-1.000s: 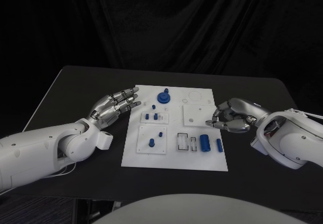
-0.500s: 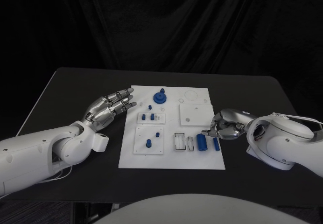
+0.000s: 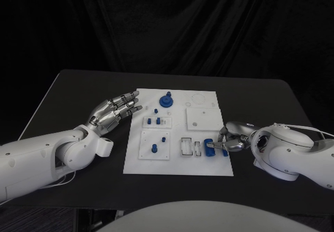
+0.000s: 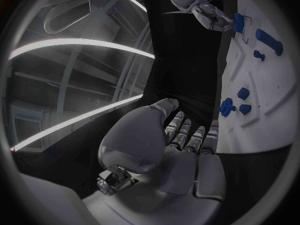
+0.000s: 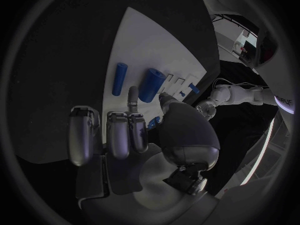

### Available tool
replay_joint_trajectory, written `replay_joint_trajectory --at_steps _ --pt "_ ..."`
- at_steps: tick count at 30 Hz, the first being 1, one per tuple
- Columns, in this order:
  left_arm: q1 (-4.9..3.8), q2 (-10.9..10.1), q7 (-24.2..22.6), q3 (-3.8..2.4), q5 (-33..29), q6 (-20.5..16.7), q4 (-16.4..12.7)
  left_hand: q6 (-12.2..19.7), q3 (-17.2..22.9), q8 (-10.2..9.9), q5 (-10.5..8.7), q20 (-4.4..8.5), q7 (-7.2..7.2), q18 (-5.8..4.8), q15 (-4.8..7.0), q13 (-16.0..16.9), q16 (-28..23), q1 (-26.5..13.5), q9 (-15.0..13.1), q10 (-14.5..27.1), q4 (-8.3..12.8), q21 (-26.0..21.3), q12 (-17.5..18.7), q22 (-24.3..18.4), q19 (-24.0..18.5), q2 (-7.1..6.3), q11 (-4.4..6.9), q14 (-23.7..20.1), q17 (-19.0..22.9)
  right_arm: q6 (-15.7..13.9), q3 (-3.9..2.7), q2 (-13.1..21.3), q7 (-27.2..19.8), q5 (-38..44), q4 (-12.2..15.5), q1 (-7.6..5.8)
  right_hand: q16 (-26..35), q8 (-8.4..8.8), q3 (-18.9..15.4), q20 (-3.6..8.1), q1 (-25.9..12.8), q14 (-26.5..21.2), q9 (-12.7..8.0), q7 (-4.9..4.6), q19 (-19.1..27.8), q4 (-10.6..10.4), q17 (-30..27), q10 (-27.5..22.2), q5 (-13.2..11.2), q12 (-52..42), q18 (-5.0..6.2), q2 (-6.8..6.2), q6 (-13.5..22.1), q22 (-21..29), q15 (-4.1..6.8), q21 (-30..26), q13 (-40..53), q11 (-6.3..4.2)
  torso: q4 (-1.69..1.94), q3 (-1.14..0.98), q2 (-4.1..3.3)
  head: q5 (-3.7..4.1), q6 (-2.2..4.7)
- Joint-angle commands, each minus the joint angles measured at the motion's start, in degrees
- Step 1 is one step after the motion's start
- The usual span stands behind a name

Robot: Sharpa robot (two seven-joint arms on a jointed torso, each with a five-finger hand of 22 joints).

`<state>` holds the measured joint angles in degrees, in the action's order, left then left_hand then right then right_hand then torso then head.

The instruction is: Assemble the parts on the task board

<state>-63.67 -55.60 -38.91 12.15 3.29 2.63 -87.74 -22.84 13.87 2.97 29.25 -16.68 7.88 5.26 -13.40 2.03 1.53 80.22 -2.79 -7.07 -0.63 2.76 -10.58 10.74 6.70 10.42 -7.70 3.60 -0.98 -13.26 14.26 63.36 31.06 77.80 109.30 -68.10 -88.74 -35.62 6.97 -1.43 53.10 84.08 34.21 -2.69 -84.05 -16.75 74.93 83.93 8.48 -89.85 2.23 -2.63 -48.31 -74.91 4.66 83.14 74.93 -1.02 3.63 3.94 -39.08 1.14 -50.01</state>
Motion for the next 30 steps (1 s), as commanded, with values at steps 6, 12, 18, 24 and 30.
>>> replay_joint_trajectory --at_steps 6,12,18,24,30 --pt "0.26 0.3 -3.8 -0.04 -0.2 1.2 0.3 -0.3 0.5 0.2 0.26 -0.1 0.16 -0.03 0.09 0.0 0.1 -0.2 -0.1 -0.1 -0.1 -0.3 -0.2 -0.1 -0.3 -0.25 -0.25 0.3 0.0 1.6 -0.02 -1.3 2.0 0.5 -1.0 0.59 0.4 0.43 -0.1 0.14 -1.2 5.2 0.1 -0.08 -3.4 0.0 11.4 6.1 -1.5 -0.2 -0.33 -0.03 0.0 -12.6 0.25 -0.3 15.1 -0.29 0.15 0.01 0.02 0.23 0.01" --pt "0.38 0.3 -3.6 -0.04 -0.2 1.3 0.4 -0.4 0.6 0.2 0.31 -0.1 0.2 -0.01 0.03 0.0 0.2 -0.2 -0.1 -0.1 -0.1 -0.3 -0.2 -0.1 -0.3 -0.23 -0.26 0.3 0.0 1.4 -0.02 -2.0 1.7 0.3 -1.6 0.76 0.5 0.57 -0.2 0.15 -2.0 5.1 0.2 -0.03 -3.4 0.0 11.1 6.1 -3.6 -0.2 -0.31 -0.03 -0.4 -12.6 0.28 -0.4 15.1 -0.33 0.02 -0.02 0.03 -0.17 0.01" --pt "0.48 0.3 -3.5 -0.04 -0.2 1.3 0.6 -0.4 0.6 0.2 0.33 -0.11 0.22 0.0 0.01 0.0 0.2 -0.2 -0.1 0.0 -0.2 -0.3 -0.2 0.0 -0.2 -0.23 -0.27 0.3 0.0 1.4 -0.03 -2.8 1.3 0.1 -2.1 0.81 0.6 0.66 0.0 0.17 -1.6 5.1 0.3 0.01 -3.3 0.2 10.9 6.1 -4.4 -0.2 -0.28 -0.06 -0.5 -12.5 0.31 -0.4 15.1 -0.37 0.07 0.01 0.06 -0.04 0.01" --pt "0.55 0.4 -3.4 -0.04 -0.2 1.5 0.7 -0.4 0.6 0.2 0.34 -0.11 0.23 0.0 0.01 0.0 0.2 -0.2 -0.1 0.0 -0.2 -0.2 -0.2 0.1 -0.2 -0.23 -0.27 0.3 0.0 2.1 -0.03 -3.5 1.3 0.0 -2.8 0.84 0.7 1.2 1.1 0.21 2.6 5.0 0.6 0.03 -3.2 0.8 10.7 6.1 2.1 -0.2 -0.25 -0.15 -0.5 -12.5 0.36 -0.6 15.1 -0.39 0.08 -0.08 0.1 0.02 0.01" --pt "0.61 0.5 -3.2 -0.04 -0.2 1.7 0.8 -0.5 0.7 0.2 0.35 -0.12 0.25 0.01 -0.01 0.0 0.2 -0.2 -0.1 -0.1 -0.2 -0.2 -0.2 0.1 -0.2 -0.23 -0.28 0.3 0.0 4.3 -0.03 -4.5 1.9 -0.4 -3.9 0.86 0.8 1.56 1.2 0.19 4.0 5.0 0.6 -0.08 -3.2 1.3 10.5 6.1 4.7 -0.2 -0.23 -0.59 -0.1 -12.4 0.31 -0.7 15.1 -0.33 0.03 -0.04 0.12 -0.24 0.01"
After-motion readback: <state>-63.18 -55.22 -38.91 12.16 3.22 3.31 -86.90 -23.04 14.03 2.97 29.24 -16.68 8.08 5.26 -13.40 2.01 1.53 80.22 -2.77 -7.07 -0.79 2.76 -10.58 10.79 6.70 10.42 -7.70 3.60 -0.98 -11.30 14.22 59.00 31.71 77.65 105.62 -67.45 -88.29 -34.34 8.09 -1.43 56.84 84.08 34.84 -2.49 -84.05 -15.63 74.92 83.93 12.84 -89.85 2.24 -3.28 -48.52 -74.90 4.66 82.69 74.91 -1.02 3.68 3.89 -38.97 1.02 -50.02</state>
